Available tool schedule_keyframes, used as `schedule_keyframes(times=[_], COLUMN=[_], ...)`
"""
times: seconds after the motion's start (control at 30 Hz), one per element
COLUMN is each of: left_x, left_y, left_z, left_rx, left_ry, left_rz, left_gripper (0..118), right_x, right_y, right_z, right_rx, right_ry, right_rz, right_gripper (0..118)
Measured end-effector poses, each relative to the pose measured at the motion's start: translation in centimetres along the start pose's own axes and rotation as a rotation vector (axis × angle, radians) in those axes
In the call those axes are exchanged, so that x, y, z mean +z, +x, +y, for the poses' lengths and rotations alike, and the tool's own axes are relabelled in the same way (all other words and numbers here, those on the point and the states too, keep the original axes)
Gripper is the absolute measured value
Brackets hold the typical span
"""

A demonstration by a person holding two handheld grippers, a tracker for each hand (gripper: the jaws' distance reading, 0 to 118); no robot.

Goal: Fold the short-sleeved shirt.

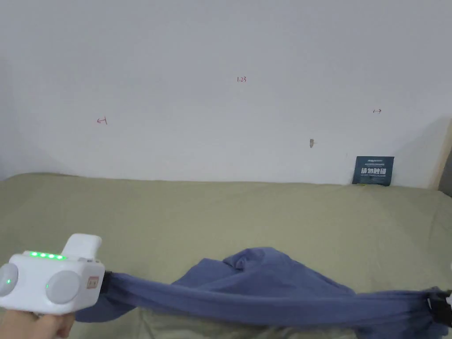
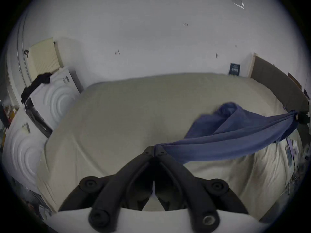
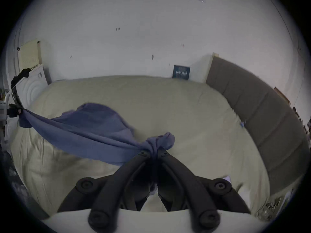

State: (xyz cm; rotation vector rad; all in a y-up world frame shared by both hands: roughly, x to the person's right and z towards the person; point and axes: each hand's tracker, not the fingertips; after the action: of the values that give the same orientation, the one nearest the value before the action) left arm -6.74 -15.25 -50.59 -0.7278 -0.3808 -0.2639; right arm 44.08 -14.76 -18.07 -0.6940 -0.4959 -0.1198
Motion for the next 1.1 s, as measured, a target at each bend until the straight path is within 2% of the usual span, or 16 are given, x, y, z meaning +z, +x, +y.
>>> schedule_keyframes(times=[0.07, 0.1, 0.13, 0.33, 0.47, 0.7, 0.77, 0.8, 0.83, 0.87, 0.9, 1.03, 1.1], left_x=[1.4, 2.1, 2.7, 6.0, 7.2, 6.9, 6.6, 6.6, 6.7, 6.9, 7.8, 11.0, 13.1], left_y=[0.0, 0.0, -0.1, -0.5, -1.2, -1.2, -1.0, -1.0, -1.0, -1.0, -1.1, 0.7, 2.1], left_z=[-3.9, -5.9, -7.6, -15.4, -18.0, -19.5, -19.8, -19.9, -20.1, -20.2, -20.0, -17.6, -16.0], left_rx=[0.004, 0.005, 0.012, 0.07, 0.096, 0.085, 0.08, 0.074, 0.07, 0.07, 0.078, 0.11, 0.113], left_ry=[-0.022, -0.032, -0.043, -0.1, -0.125, -0.153, -0.165, -0.181, -0.177, -0.172, -0.162, -0.031, 0.04], left_rz=[-0.008, -0.017, -0.025, -0.054, -0.084, -0.101, -0.105, -0.085, -0.063, -0.081, -0.107, -0.117, -0.135], left_gripper=[0, 0, 0, 0, 0, 0, 2, 19, 54, 95, 118, 117, 117], right_x=[1.6, 1.8, 2.4, 6.2, 7.7, 7.3, 7.1, 7.0, 6.9, 7.1, 7.5, 9.4, 10.6], right_y=[-0.2, 0.5, 0.5, 0.9, 1.8, 1.5, 1.3, 1.0, 0.9, 0.7, 0.5, -2.1, -3.9], right_z=[-3.5, -5.3, -6.9, -13.4, -15.2, -16.7, -16.9, -16.8, -16.8, -16.8, -16.6, -14.2, -12.7], right_rx=[0.009, -0.027, -0.029, -0.035, -0.082, -0.088, -0.092, -0.082, -0.078, -0.081, -0.088, -0.049, -0.064], right_ry=[-0.049, -0.066, -0.096, -0.101, -0.115, -0.139, -0.142, -0.158, -0.164, -0.159, -0.144, -0.042, 0.03], right_rz=[0.02, 0.051, 0.062, 0.041, 0.043, 0.039, 0.04, 0.011, -0.001, 0.002, 0.001, 0.031, 0.069], right_gripper=[8, 8, 8, 8, 8, 8, 12, 28, 52, 75, 91, 91, 91])
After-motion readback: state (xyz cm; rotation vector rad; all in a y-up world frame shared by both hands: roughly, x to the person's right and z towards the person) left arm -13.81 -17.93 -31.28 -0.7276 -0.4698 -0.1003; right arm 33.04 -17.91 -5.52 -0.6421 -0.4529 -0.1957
